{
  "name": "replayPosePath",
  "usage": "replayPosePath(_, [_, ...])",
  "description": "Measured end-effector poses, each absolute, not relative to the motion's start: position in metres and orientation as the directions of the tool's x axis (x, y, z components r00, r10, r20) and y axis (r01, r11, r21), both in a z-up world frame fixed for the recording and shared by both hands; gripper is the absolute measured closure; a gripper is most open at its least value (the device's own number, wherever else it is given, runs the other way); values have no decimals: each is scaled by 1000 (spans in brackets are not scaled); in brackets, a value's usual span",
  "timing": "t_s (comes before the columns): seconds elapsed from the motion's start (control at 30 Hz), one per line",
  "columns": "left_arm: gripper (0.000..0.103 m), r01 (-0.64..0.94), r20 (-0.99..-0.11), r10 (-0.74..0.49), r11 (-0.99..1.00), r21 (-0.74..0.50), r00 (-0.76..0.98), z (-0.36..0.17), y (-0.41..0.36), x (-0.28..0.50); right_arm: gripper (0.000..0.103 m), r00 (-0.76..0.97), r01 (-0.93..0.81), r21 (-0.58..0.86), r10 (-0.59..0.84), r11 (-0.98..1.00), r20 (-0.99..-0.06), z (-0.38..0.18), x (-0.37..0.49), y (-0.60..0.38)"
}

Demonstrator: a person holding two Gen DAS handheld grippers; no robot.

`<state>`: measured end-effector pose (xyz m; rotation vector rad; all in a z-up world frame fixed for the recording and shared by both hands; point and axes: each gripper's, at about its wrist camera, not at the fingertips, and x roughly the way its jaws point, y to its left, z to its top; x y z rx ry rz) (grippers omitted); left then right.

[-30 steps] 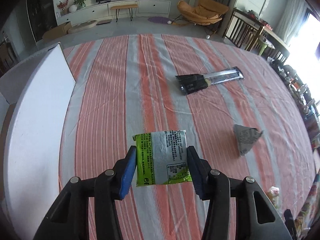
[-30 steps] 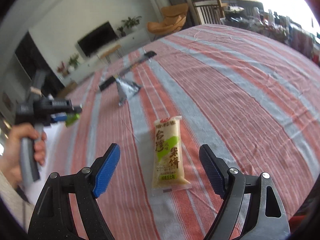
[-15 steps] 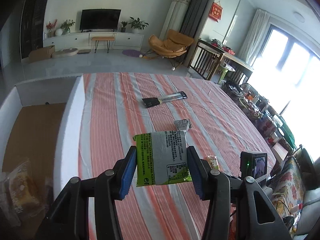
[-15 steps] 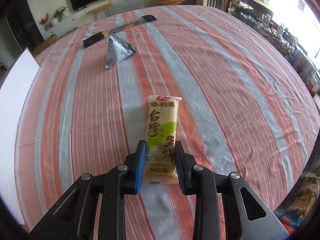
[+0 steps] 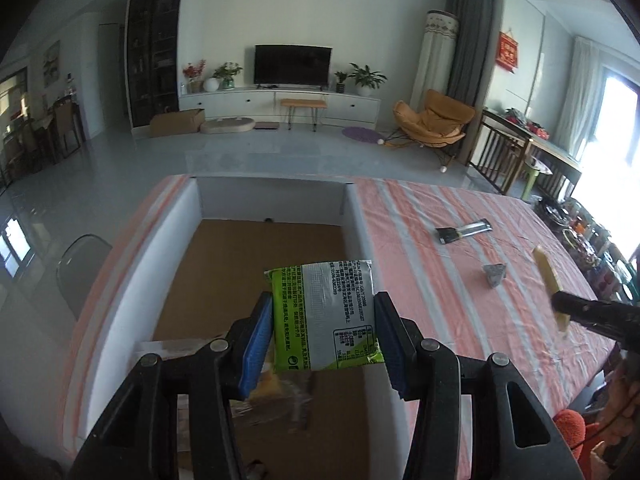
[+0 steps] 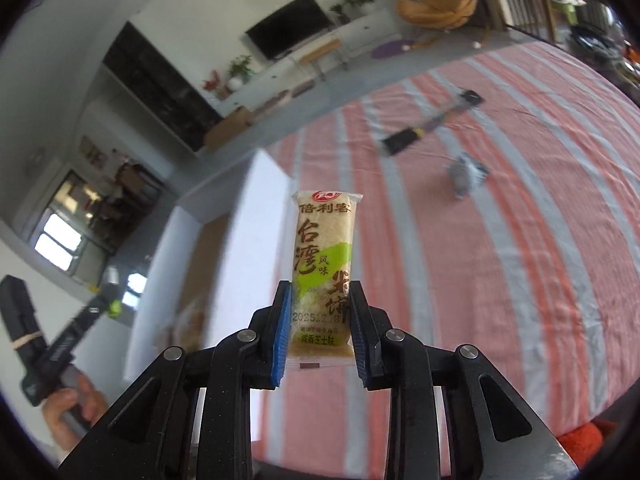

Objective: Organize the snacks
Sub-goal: 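Carry both packs over the box and open both tools to drop them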

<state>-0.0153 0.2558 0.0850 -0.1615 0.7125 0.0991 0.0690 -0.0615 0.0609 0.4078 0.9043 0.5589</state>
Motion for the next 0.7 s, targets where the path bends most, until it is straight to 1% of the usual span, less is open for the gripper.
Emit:
replayPosePath(0.13, [54,-265,-682,124,958,-106,721,67,304,-32,75,389,-437,580,726,688,-568,94,58,21])
replayPosePath(0.23, [54,-331,-701,171,938,-98,692,48,329,-41,75,320,-503,568,751,651,-578,96,50,72])
replayPosePath(0.33, [54,-386,-720,234,921,-50,653,24,344,-42,74,282,-534,544,743,647,-607,83,42,106])
replayPosePath(0.37, [53,-400,-729,250,916,-36,637,16,346,-41,71,278,-541,532,736,651,-618,76,39,112])
replayPosePath(0.4, [47,-412,-738,261,911,-25,622,9,347,-39,69,281,-547,514,723,661,-631,68,36,117])
replayPosePath(0.43, [40,-418,-748,264,908,-20,609,2,346,-37,57,279,-552,500,713,667,-643,62,34,121])
replayPosePath(0.47, [22,-421,-754,265,907,-17,602,-3,346,-34,36,271,-552,496,707,670,-653,55,33,122])
replayPosePath(0.5, [12,-421,-752,266,907,-17,603,-6,343,-34,33,276,-543,495,701,678,-658,49,32,118])
replayPosePath(0.6, [12,-394,-736,259,919,-11,625,-8,331,-26,33,314,-498,481,667,721,-675,32,38,92])
replayPosePath(0.7, [11,-348,-723,218,937,-33,656,-3,313,-19,33,408,-428,430,594,795,-693,19,50,52])
